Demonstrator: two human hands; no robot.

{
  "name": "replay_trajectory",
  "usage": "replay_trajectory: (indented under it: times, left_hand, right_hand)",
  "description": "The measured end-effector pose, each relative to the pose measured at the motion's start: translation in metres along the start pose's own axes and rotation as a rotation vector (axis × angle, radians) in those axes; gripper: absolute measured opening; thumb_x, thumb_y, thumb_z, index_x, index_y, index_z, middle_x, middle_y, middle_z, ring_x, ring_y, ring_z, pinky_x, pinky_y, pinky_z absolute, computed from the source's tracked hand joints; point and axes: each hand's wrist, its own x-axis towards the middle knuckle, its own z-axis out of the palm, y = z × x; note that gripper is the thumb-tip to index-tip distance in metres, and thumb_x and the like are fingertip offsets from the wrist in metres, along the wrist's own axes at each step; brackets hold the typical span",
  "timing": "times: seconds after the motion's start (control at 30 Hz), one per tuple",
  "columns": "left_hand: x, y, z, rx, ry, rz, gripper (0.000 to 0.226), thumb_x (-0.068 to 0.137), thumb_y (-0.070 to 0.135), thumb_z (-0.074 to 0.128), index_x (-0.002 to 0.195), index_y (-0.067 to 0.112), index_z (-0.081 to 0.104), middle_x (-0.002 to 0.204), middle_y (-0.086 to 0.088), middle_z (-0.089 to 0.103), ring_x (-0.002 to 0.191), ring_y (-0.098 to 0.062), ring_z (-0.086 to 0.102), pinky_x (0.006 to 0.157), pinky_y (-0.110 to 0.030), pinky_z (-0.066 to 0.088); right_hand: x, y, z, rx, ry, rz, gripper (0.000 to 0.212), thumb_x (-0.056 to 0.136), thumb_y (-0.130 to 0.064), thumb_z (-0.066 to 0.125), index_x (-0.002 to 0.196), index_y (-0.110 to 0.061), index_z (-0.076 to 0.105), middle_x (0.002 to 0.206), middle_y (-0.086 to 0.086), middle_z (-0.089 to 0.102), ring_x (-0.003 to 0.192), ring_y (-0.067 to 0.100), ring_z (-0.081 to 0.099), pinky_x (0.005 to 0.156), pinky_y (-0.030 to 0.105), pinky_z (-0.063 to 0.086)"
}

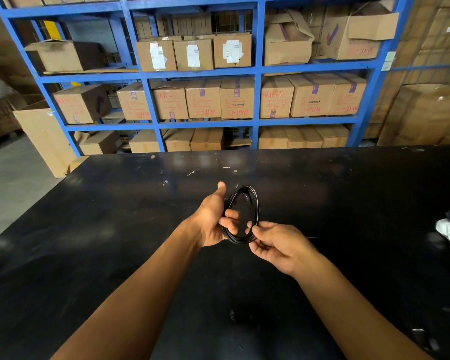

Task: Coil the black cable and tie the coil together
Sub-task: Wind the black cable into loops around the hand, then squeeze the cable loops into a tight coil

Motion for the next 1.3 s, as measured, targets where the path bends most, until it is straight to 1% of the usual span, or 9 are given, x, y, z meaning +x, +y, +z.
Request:
replay_trajectory:
  times: [0.17, 0.33, 0.53, 0.8, 0.87, 0.97, 1.07, 1.13, 1.3]
  left_hand:
    - [0.010, -0.017, 0.009, 0.069, 0.282, 0.149, 0.034, 0.106, 0.036, 0.036, 0.083, 0.013, 0.043, 0.054, -0.002, 0.039, 0.029, -0.008, 0.027, 0.029, -0.015, 0.029]
    - [0.019, -0.029, 0.015, 0.078, 0.419, 0.261, 0.035, 0.107, 0.032, 0.033, 0.080, 0.012, 0.043, 0.051, 0.001, 0.036, 0.029, -0.006, 0.029, 0.030, -0.016, 0.030]
    - [0.029, -0.037, 0.014, 0.193, 0.550, 0.246, 0.037, 0.105, 0.025, 0.032, 0.075, 0.009, 0.045, 0.053, -0.005, 0.042, 0.027, -0.012, 0.036, 0.032, -0.018, 0.031]
    - [0.034, -0.041, 0.010, 0.468, 0.522, 0.304, 0.037, 0.100, 0.014, 0.031, 0.065, 0.010, 0.043, 0.050, -0.008, 0.041, 0.032, -0.019, 0.037, 0.039, -0.023, 0.028]
    - [0.033, -0.040, 0.008, 0.562, 0.489, 0.291, 0.038, 0.101, 0.012, 0.029, 0.066, 0.009, 0.044, 0.050, -0.008, 0.041, 0.028, -0.017, 0.038, 0.041, -0.025, 0.029]
    - [0.030, -0.040, 0.007, 0.576, 0.385, 0.230, 0.039, 0.101, 0.013, 0.031, 0.063, 0.012, 0.041, 0.052, -0.004, 0.036, 0.029, -0.014, 0.030, 0.039, -0.023, 0.025]
    - [0.025, -0.043, 0.010, 0.604, 0.292, 0.142, 0.041, 0.103, 0.021, 0.036, 0.064, 0.013, 0.044, 0.050, 0.000, 0.035, 0.032, -0.012, 0.026, 0.036, -0.019, 0.022]
    - [0.023, -0.045, 0.014, 0.640, 0.248, 0.090, 0.042, 0.105, 0.025, 0.036, 0.066, 0.012, 0.048, 0.050, 0.001, 0.036, 0.033, -0.011, 0.026, 0.035, -0.019, 0.022]
    - [0.021, -0.051, 0.016, 0.669, 0.205, 0.015, 0.043, 0.104, 0.027, 0.035, 0.065, 0.013, 0.048, 0.048, 0.003, 0.035, 0.033, -0.010, 0.025, 0.036, -0.018, 0.021]
  right_hand:
    - [0.003, 0.004, -0.005, 0.010, 0.060, 0.000, 0.018, 0.093, 0.006, 0.057, 0.104, -0.002, 0.069, 0.097, 0.013, 0.068, 0.088, 0.019, 0.060, 0.071, 0.032, 0.054]
    - [0.006, 0.010, -0.009, 0.001, 0.090, -0.020, 0.018, 0.093, 0.006, 0.056, 0.100, -0.003, 0.069, 0.094, 0.013, 0.067, 0.082, 0.018, 0.059, 0.070, 0.031, 0.054]
    - [0.010, 0.021, -0.012, 0.015, 0.129, -0.047, 0.021, 0.092, 0.008, 0.056, 0.102, -0.004, 0.070, 0.098, 0.015, 0.068, 0.081, 0.019, 0.062, 0.070, 0.031, 0.055]
    - [0.008, 0.023, -0.031, -0.059, 0.117, -0.057, 0.024, 0.085, 0.002, 0.069, 0.105, -0.011, 0.072, 0.097, 0.010, 0.071, 0.086, 0.019, 0.064, 0.073, 0.034, 0.057]
    - [0.009, 0.018, -0.040, -0.133, 0.145, -0.167, 0.035, 0.085, -0.005, 0.071, 0.115, -0.022, 0.068, 0.105, 0.005, 0.071, 0.092, 0.016, 0.064, 0.072, 0.033, 0.054]
    - [0.006, 0.002, -0.049, -0.406, 0.214, -0.481, 0.047, 0.083, -0.013, 0.074, 0.121, -0.037, 0.064, 0.120, -0.005, 0.063, 0.108, 0.011, 0.060, 0.082, 0.029, 0.048]
    - [0.005, -0.007, -0.050, -0.675, 0.073, -0.648, 0.047, 0.080, -0.016, 0.077, 0.116, -0.044, 0.067, 0.130, -0.016, 0.055, 0.116, 0.007, 0.052, 0.092, 0.028, 0.041]
    - [0.008, -0.008, -0.048, -0.732, -0.017, -0.648, 0.043, 0.078, -0.014, 0.079, 0.109, -0.043, 0.070, 0.128, -0.014, 0.058, 0.112, 0.007, 0.057, 0.095, 0.028, 0.046]
    - [0.016, -0.002, -0.056, -0.652, -0.054, -0.623, 0.024, 0.079, -0.004, 0.078, 0.093, -0.024, 0.078, 0.090, 0.000, 0.078, 0.079, 0.009, 0.071, 0.085, 0.033, 0.057]
